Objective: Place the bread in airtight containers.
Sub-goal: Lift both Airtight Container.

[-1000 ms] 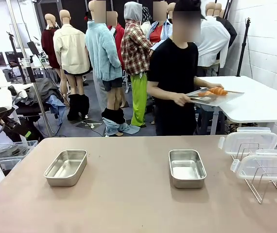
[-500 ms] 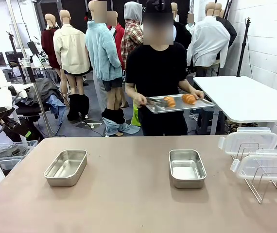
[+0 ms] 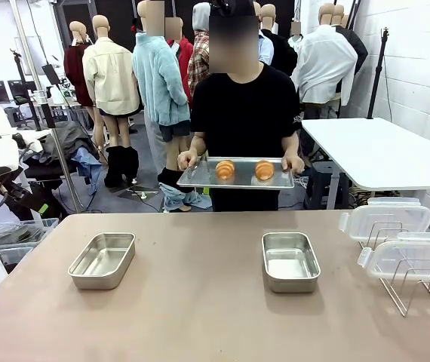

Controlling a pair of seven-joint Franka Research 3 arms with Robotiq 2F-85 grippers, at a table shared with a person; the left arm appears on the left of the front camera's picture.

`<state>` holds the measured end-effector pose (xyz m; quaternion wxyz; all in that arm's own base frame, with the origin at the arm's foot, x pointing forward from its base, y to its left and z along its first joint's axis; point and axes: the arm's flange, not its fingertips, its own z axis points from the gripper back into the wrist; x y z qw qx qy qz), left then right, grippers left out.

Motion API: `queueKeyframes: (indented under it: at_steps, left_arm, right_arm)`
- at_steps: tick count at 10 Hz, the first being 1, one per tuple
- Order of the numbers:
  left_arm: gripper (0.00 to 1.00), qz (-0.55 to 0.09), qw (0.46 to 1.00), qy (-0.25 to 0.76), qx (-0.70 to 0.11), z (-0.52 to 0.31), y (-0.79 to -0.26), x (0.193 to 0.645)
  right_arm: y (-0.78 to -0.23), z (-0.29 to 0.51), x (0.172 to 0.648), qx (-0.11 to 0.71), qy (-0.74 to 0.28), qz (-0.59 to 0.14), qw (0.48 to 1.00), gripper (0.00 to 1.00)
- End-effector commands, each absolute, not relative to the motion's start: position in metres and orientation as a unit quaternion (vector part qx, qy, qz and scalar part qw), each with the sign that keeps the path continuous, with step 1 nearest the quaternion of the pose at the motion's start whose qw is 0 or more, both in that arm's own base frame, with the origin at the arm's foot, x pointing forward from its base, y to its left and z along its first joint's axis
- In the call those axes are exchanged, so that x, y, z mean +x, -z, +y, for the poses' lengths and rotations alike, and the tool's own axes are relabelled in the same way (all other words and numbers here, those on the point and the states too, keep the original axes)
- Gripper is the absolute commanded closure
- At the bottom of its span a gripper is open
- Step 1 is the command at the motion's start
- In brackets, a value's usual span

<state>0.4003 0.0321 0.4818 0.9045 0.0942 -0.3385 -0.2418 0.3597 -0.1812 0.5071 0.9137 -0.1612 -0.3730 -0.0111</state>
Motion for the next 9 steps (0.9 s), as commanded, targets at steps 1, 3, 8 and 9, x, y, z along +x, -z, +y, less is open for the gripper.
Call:
queueKeyframes:
  at_steps: [1, 3, 8, 9]
  left_arm:
    - [0.0, -0.334, 0.906, 0.241, 0.098, 0.0335, -0.4823, 0.399]
    - [0.0, -0.334, 0.906, 0.241, 0.098, 0.0335, -0.4823, 0.399]
    - [0.0, -0.334, 0.906, 0.241, 0.098, 0.0335, -0.4823, 0.399]
    - [0.0, -0.334, 0.906, 0.241, 0.098, 0.0335, -0.4823, 0.399]
  right_arm:
    - [-0.5041, -0.1791, 0.3611, -0.165, 0.011, -0.369, 0.915, 0.0]
    - [-0.5041, -0.1791, 0.3611, -0.165, 0.011, -0.369, 0.915, 0.0]
    - [-0.5041, -0.1791, 0.3611, -0.165, 0.011, -0.369, 0.915, 0.0]
    - [-0.5041, -0.1791, 0.3611, -0.165, 0.011, -0.369, 0.915, 0.0]
